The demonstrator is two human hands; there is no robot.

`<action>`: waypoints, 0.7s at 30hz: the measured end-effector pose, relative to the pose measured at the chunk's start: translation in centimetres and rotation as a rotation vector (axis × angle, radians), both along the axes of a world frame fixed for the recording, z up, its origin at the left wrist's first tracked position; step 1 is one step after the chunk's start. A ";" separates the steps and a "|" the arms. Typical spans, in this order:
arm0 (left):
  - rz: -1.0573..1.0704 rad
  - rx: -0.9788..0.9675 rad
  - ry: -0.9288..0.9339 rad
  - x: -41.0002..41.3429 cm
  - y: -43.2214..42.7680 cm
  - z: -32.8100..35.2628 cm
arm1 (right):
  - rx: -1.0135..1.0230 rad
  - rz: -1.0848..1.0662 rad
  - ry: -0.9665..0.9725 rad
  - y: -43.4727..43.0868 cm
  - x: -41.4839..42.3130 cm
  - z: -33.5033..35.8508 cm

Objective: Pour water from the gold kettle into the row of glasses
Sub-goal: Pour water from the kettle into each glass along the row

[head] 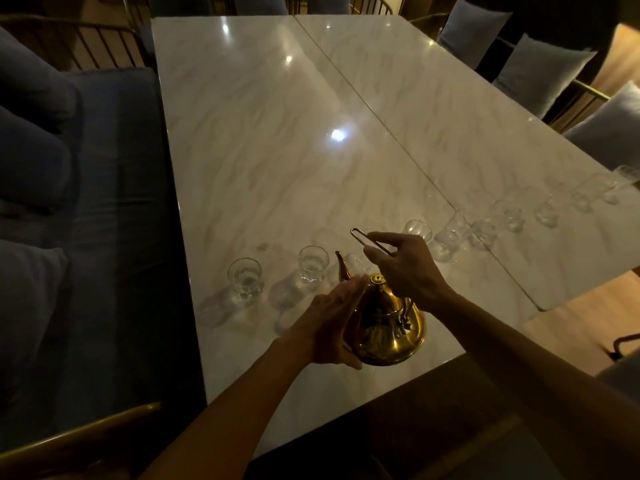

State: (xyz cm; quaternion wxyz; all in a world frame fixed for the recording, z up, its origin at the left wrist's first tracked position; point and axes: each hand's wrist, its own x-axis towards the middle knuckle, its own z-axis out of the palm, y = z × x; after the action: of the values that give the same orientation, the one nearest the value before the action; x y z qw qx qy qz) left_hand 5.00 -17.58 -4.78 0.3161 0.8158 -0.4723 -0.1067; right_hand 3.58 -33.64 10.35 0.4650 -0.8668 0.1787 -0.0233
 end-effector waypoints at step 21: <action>0.291 -0.145 0.285 -2.1 -13.7 3.8 | -0.005 0.059 -0.108 -10.6 -0.6 2.5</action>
State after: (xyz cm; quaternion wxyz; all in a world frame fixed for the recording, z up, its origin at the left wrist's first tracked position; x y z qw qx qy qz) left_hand 2.89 -31.24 -1.03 0.4497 0.8272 -0.3067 -0.1397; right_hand 2.96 -44.20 12.80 0.4721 -0.8704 0.1278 -0.0567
